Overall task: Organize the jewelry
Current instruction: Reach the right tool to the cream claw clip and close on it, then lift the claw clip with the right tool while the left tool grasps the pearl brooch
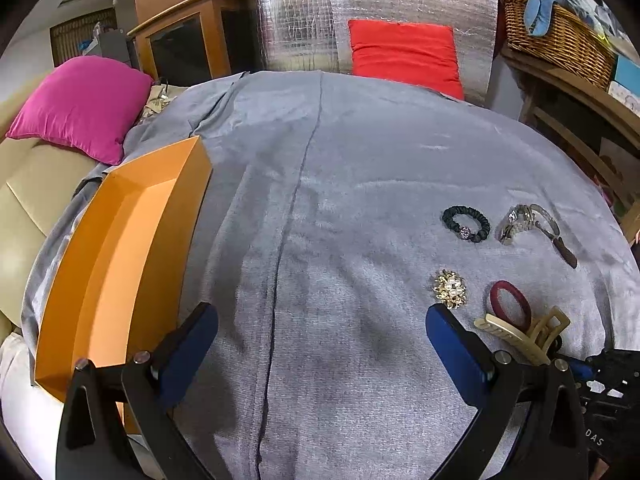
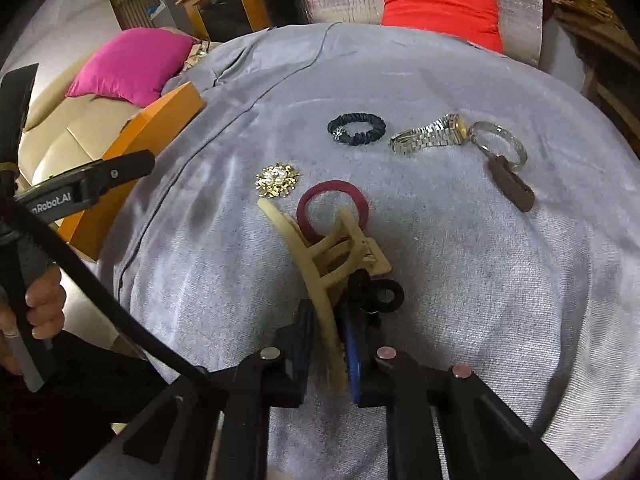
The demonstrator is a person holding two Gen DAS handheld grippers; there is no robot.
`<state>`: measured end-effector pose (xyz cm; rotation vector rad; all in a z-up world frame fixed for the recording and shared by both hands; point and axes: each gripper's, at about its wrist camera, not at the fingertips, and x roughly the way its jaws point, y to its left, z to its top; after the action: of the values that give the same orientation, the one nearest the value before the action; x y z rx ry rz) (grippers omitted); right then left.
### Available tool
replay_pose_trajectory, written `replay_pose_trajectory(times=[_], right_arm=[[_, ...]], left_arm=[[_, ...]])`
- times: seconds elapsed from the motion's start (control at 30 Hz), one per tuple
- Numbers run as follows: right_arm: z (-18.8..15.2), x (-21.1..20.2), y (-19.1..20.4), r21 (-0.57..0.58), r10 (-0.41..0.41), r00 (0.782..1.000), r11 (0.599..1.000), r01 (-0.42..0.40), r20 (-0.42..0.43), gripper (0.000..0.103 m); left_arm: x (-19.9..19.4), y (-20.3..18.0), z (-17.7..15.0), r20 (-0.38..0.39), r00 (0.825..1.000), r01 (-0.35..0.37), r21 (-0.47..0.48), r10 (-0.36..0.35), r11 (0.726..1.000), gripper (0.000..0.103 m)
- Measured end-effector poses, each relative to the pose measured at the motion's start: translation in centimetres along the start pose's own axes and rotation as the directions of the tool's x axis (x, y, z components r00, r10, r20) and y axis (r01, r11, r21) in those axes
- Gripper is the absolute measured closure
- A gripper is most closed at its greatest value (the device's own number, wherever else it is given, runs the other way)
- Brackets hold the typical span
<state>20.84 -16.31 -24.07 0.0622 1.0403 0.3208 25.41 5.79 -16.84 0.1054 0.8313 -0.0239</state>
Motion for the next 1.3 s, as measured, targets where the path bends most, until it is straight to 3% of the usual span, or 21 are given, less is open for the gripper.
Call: replay_pose_trajectory(times=[0.07, 0.2, 0.37, 0.43, 0.57, 0.63, 0.8, 0.87, 1.03, 1.17, 1.23, 1.3], right_arm=[[0.2, -0.7, -0.2, 0.013, 0.03, 0.999, 0.999, -0.03, 0.025, 0.093], [0.8, -3.1, -2.3, 0.123, 0.14, 0.983, 0.98, -0.154, 0.12, 0.093], [0.8, -5.7, -6.8, 0.307, 0.27, 0.925, 0.886, -0.348, 0.267, 0.093], [0.7, -6.4, -7.8, 0.345, 0.261, 0.914, 0.865, -0.364, 0.31, 0.093], [0.2, -6.7, -10.0, 0.425, 0.342, 0.861, 0.762, -0.488, 0.376, 0.093], [0.1, -6.4, -10.5, 0.46, 0.324, 0.874, 0.754, -0.47, 0.363, 0.093], [0.8, -4.6, -10.6, 0.509, 0.24, 0.933, 0.787, -0.348, 0.267, 0.089], [1.2, -3.8, -10.6, 0.511, 0.243, 0.943, 0.794, -0.328, 0.228, 0.088], [0.8, -4.8, -12.1, 0.516, 0.268, 0.909, 0.755, -0.405, 0.321, 0.088], [0.5, -5.1, -12.7, 0.52, 0.217, 0.933, 0.782, -0.343, 0.288, 0.087], [0.5, -4.5, -12.7, 0.528, 0.22, 0.942, 0.784, -0.326, 0.254, 0.087], [0.8, -4.2, -12.2, 0.521, 0.243, 0.94, 0.785, -0.335, 0.238, 0.087]], left_arm=[[0.0, -0.1, 0.0, 0.0, 1.0, 0.0, 0.002, 0.0, 1.0, 0.0], [0.2, -0.2, 0.1, -0.002, 1.0, -0.002, 0.005, 0.002, 1.0, 0.0], [0.8, -1.3, 0.4, -0.01, 1.0, 0.005, 0.028, -0.005, 1.0, 0.0], [1.1, -2.0, 0.6, -0.01, 1.0, 0.019, 0.05, -0.018, 0.999, 0.0], [2.3, -3.5, 1.4, -0.032, 0.998, 0.066, 0.088, -0.063, 0.994, 0.0], [3.2, -3.8, 1.9, -0.061, 0.994, 0.091, 0.073, -0.086, 0.993, 0.0], [4.5, -4.6, 2.6, -0.077, 0.992, 0.104, 0.051, -0.1, 0.993, 0.0], [4.7, -5.1, 2.6, -0.077, 0.992, 0.101, 0.068, -0.096, 0.993, 0.0], [5.0, -6.1, 2.3, -0.075, 0.992, 0.11, 0.114, -0.102, 0.987, 0.0], [5.7, -6.1, 2.2, -0.089, 0.989, 0.132, 0.114, -0.122, 0.985, 0.002], [6.1, -5.8, 2.4, -0.103, 0.981, 0.176, 0.098, -0.166, 0.98, 0.019], [7.0, -5.5, 2.6, -0.135, 0.969, 0.217, 0.068, -0.207, 0.974, 0.022]])
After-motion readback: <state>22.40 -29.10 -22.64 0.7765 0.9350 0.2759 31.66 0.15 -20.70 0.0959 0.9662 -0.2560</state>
